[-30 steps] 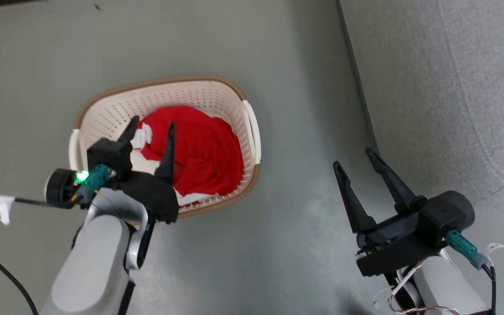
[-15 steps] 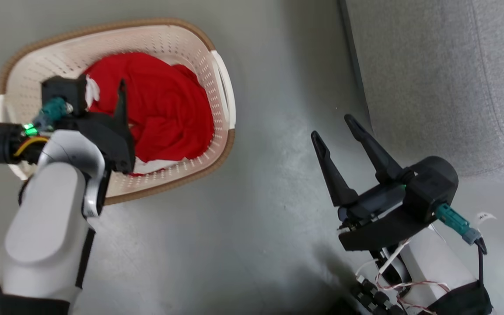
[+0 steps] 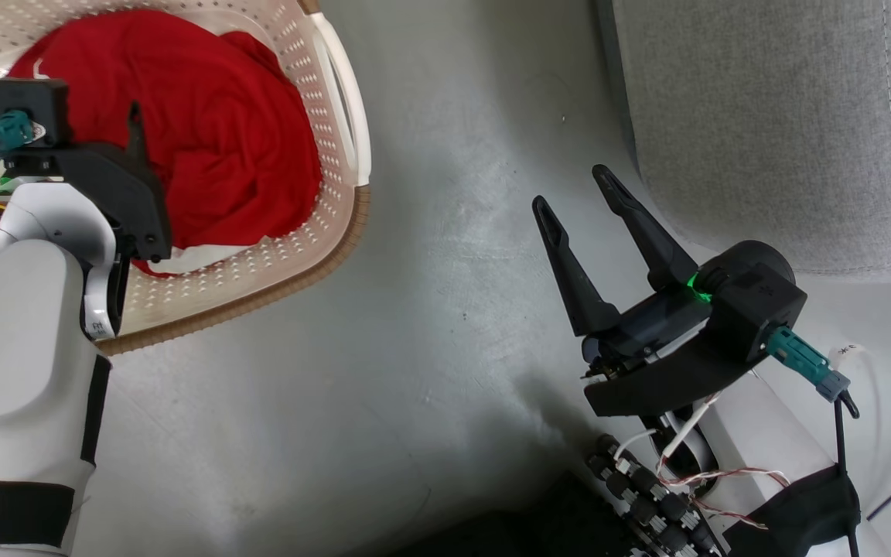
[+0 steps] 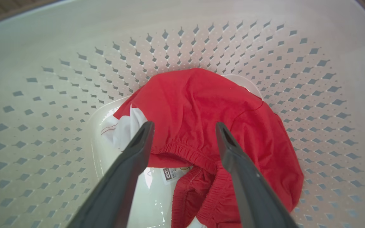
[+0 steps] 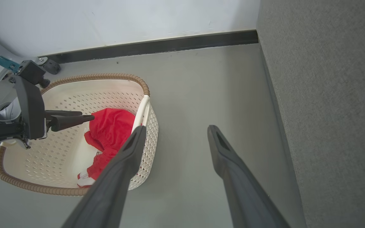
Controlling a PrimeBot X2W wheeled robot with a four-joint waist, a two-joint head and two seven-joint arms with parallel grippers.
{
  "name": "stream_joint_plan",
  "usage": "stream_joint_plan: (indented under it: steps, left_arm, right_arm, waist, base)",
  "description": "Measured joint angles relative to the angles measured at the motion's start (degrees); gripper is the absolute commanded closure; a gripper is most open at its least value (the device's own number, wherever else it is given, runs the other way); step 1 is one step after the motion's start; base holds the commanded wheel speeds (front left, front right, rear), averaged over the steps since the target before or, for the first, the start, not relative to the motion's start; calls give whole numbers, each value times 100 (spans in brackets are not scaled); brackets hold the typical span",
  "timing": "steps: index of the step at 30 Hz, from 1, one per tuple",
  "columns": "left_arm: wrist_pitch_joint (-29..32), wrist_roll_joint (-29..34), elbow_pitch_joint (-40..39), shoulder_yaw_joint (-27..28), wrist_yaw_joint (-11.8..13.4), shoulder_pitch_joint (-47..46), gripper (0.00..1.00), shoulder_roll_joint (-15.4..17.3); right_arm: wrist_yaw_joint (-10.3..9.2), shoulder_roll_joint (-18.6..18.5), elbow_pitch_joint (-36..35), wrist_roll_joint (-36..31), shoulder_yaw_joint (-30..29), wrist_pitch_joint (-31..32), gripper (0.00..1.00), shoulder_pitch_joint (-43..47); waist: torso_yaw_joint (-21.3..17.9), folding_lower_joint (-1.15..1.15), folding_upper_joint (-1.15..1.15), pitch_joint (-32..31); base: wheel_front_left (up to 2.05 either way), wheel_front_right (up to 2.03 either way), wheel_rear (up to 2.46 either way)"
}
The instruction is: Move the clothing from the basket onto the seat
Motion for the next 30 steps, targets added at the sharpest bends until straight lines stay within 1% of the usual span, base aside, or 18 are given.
stream_joint_plan:
  steps: [6,8,14,23,30]
  left_arm:
    - [10,0,172,74,9,-222,0,68]
    - [10,0,221,101,49,-318,0,80]
    - [33,35,336,140,56,-527,0,159]
    - [57,77,483,171,100,-703,0,254]
    - [-30,87,666,96,98,-705,0,169]
  right_arm:
    - [-2,3,21,66,62,0,0,-57]
    - [-10,4,21,70,96,0,0,-91]
    - [-52,9,18,134,192,0,0,-110]
    - [-54,11,0,167,214,0,0,-193]
    - [-54,14,47,200,264,0,0,-210]
  waist:
    - [-107,-1,0,221]
    - [-126,-1,0,277]
    - [-163,-1,0,416]
    - [-200,-1,0,599]
    - [-254,0,-1,683]
  base:
    - [0,0,0]
    - [0,0,0]
    - [0,0,0]
    - [0,0,0]
    - [0,0,0]
